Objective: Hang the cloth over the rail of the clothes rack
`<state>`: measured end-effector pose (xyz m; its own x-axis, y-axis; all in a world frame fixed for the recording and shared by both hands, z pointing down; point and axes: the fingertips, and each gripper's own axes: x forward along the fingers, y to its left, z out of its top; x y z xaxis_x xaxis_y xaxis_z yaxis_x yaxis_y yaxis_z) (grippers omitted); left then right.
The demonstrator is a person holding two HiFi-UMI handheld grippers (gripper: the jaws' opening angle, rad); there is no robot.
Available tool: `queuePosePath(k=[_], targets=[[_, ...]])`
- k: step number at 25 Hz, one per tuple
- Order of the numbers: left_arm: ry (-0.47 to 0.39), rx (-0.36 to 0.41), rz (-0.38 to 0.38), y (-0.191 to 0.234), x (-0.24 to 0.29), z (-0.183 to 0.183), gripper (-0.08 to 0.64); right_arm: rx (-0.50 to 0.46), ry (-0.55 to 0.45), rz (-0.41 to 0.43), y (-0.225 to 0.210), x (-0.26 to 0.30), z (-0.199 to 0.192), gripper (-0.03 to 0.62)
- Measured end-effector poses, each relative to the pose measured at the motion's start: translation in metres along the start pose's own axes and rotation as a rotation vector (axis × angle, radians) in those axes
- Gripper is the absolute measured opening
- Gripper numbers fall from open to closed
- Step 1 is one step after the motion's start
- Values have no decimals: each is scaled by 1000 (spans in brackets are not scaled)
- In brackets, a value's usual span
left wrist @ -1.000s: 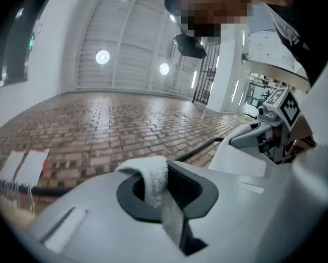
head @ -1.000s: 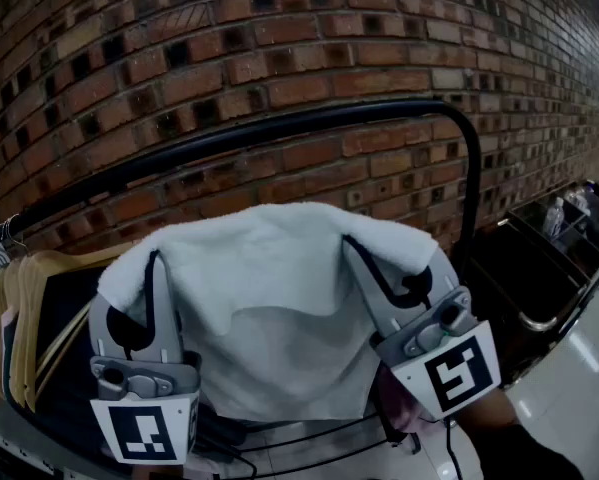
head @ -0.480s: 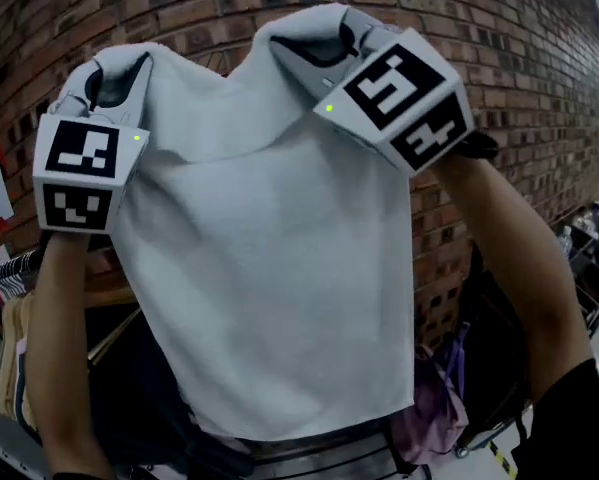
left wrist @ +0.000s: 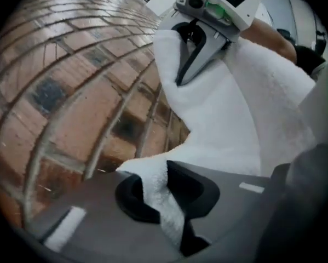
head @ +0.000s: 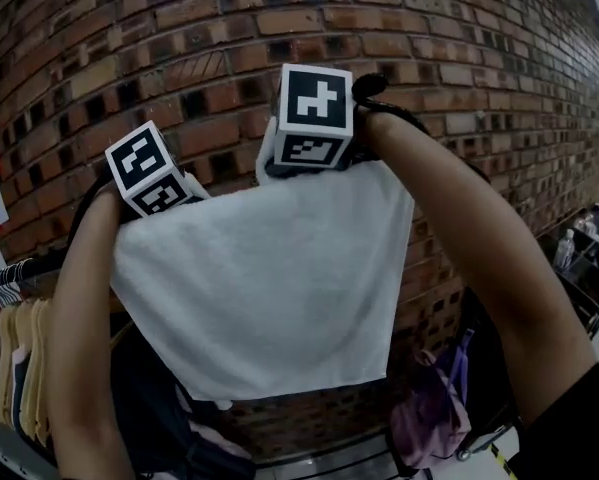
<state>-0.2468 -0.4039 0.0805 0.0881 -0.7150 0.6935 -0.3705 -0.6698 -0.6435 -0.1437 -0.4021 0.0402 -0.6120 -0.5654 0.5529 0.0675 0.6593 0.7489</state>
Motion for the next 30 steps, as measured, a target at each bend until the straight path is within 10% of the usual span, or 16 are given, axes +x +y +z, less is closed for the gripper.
queuePosePath(k=[6, 17, 30], targets=[[43, 79, -47, -11, 4, -1, 227, -197, 179, -32, -2, 11, -17, 175], [-34, -33, -91, -8, -3, -13, 253, 137, -19, 208, 16, 2, -23, 199], [-110, -20, 11, 7, -17, -9, 268, 78, 88, 126, 8, -7, -42, 199]])
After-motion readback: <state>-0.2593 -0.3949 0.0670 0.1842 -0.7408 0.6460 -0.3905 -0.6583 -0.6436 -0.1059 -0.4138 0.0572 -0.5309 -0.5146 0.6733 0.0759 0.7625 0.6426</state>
